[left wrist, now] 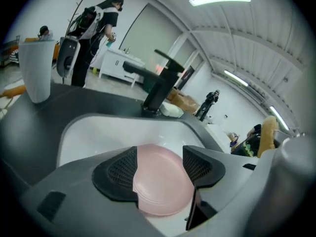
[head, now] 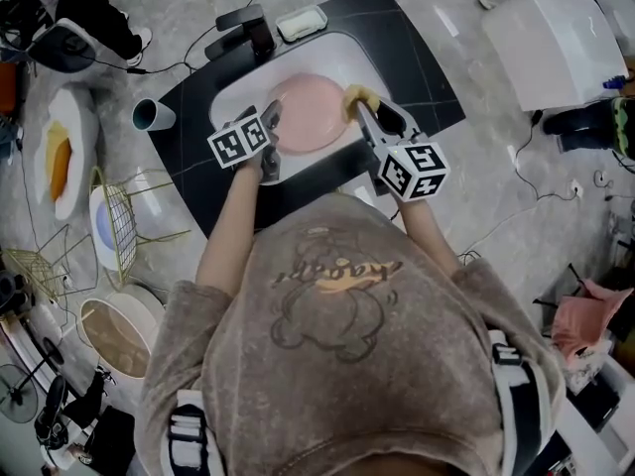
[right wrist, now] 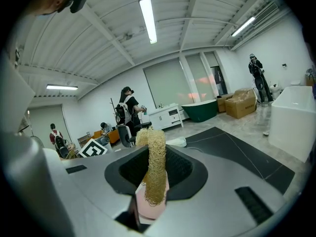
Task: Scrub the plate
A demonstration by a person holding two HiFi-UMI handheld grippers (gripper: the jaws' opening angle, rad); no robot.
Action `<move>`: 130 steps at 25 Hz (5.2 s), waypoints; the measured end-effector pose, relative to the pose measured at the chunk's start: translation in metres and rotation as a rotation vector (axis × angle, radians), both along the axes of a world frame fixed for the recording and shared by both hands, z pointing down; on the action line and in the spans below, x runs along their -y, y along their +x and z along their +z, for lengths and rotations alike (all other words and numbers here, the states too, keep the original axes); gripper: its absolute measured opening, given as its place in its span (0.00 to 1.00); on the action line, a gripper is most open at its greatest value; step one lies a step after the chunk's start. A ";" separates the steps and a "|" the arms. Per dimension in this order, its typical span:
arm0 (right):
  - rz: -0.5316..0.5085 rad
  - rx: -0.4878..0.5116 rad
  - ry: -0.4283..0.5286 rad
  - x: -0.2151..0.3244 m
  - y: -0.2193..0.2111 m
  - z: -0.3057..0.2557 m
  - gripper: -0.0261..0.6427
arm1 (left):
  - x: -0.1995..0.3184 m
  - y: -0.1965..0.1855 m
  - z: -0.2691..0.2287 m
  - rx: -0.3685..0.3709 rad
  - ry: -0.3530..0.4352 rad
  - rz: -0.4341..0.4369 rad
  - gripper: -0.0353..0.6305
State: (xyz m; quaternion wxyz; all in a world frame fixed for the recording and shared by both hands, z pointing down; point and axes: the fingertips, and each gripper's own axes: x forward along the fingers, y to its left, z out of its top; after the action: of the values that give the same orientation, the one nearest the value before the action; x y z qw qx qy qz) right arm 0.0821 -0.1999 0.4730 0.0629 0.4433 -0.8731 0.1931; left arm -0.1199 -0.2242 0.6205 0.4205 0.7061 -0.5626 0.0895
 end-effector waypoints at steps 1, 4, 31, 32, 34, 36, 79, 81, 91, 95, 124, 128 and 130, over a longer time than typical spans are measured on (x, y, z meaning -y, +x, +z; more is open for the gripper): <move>0.001 -0.002 -0.004 0.002 0.001 0.002 0.17 | -0.001 -0.001 0.012 -0.014 -0.039 -0.012 0.47; -0.001 -0.005 -0.015 0.009 0.003 0.006 0.17 | -0.004 -0.002 0.044 -0.039 -0.146 -0.044 0.47; -0.058 -0.027 -0.107 0.059 -0.016 0.040 0.17 | -0.043 0.010 0.159 -0.278 -0.640 -0.173 0.50; -0.055 -0.029 -0.109 0.059 -0.015 0.040 0.17 | -0.043 0.012 0.162 -0.287 -0.648 -0.170 0.50; -0.051 -0.032 -0.113 0.059 -0.013 0.042 0.17 | -0.046 0.015 0.166 -0.305 -0.666 -0.167 0.50; -0.047 -0.036 -0.116 0.059 -0.012 0.042 0.17 | -0.048 0.016 0.171 -0.326 -0.678 -0.172 0.50; -0.027 -0.050 -0.019 -0.003 0.004 0.008 0.17 | -0.013 0.034 0.024 -0.589 -0.210 -0.152 0.13; -0.033 -0.043 -0.002 -0.005 0.002 0.001 0.17 | -0.015 0.034 0.001 -0.587 -0.163 -0.134 0.13; -0.111 -0.065 0.108 -0.020 -0.017 -0.034 0.17 | -0.037 0.042 -0.080 -0.589 -0.003 -0.082 0.13; -0.164 -0.137 0.128 -0.022 -0.029 -0.036 0.17 | -0.046 0.044 -0.085 -0.541 0.005 -0.057 0.13; -0.406 -0.577 0.133 -0.005 -0.085 0.009 0.17 | -0.055 0.078 -0.105 -0.505 0.017 0.064 0.13; -0.399 -0.576 0.144 0.004 -0.085 0.009 0.17 | -0.054 0.080 -0.104 -0.496 0.015 0.067 0.13; -0.385 -0.574 0.148 0.012 -0.083 0.006 0.17 | -0.054 0.081 -0.105 -0.495 0.016 0.073 0.13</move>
State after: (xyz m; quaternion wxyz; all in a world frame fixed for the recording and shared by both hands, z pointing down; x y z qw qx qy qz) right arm -0.0007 -0.2115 0.4789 0.3083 0.3103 -0.8991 -0.0187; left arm -0.0391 -0.1705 0.5160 0.5363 0.7297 -0.4175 -0.0756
